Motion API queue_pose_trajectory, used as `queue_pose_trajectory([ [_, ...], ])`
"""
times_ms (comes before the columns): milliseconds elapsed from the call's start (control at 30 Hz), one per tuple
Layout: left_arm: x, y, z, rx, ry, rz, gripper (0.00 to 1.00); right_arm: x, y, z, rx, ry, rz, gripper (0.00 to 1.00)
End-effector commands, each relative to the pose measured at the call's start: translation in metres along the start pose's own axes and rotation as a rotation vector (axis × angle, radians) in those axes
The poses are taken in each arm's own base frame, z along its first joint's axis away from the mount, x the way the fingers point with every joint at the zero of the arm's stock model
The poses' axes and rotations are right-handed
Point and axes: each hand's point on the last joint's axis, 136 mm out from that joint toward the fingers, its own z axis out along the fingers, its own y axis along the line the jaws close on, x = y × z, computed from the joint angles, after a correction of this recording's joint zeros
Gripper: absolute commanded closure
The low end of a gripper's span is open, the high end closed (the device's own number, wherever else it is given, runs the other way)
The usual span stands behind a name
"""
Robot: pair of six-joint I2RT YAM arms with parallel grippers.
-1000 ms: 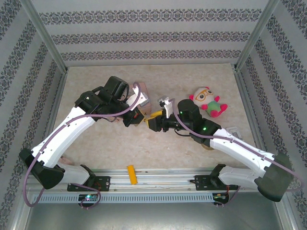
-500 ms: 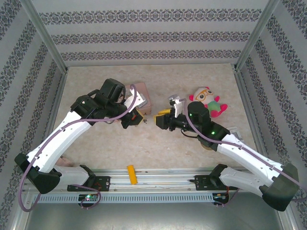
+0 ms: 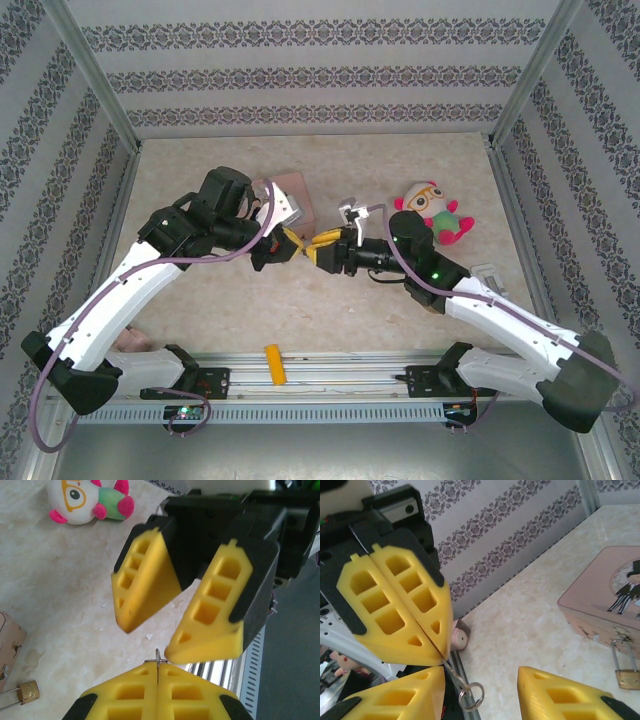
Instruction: Unlock the padlock with the key
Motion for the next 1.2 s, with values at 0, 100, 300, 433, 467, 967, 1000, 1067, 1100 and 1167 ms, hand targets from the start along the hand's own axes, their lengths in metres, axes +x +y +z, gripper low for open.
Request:
queue_pose_trajectory([
  [0, -0.0073, -0.0012, -0.0036, 0.017, -0.045, 0.009, 1.0, -0.004, 0.0171, 0.0045, -0.083, 0.004, -0.018, 0.57],
  [100, -0.0082, 0.0001, -0.004, 0.016, -0.051, 0.004, 1.0, -0.0039, 0.0177, 0.0071, -0.094, 0.011, -0.014, 0.58],
  [300, -0.009, 0.0031, -0.0041, 0.014, -0.057, -0.01, 1.0, -0.0036, 0.0184, 0.0084, -0.104, 0.014, -0.015, 0.62],
  [433, -0.0102, 0.0015, -0.0048, 0.024, -0.062, -0.009, 1.0, -0.0038, 0.0171, 0.0084, -0.103, 0.011, -0.015, 0.63],
  [467, -0.0101, 0.0015, -0.0047, 0.026, -0.062, -0.011, 1.0, -0.0043, 0.0171, 0.0085, -0.105, 0.01, -0.013, 0.63],
  [967, -0.0088, 0.0041, -0.0078, 0.03, -0.079, -0.026, 1.0, -0.0055, 0.0185, 0.0076, -0.139, 0.012, -0.01, 0.76],
  [1000, -0.0091, 0.004, -0.0079, 0.034, -0.082, -0.027, 1.0, -0.0055, 0.0188, 0.0069, -0.141, 0.01, -0.011, 0.77],
  [1067, -0.0101, 0.0048, -0.0087, 0.041, -0.092, -0.031, 1.0, -0.0055, 0.0193, 0.0049, -0.144, 0.004, -0.012, 0.79],
  [1100, -0.0103, 0.005, -0.0092, 0.043, -0.096, -0.033, 1.0, -0.0057, 0.0196, 0.0039, -0.145, 0.002, -0.013, 0.81],
  [1167, -0.0109, 0.0059, -0.0101, 0.051, -0.104, -0.043, 1.0, -0.0065, 0.02, 0.0017, -0.146, -0.005, -0.013, 0.84],
])
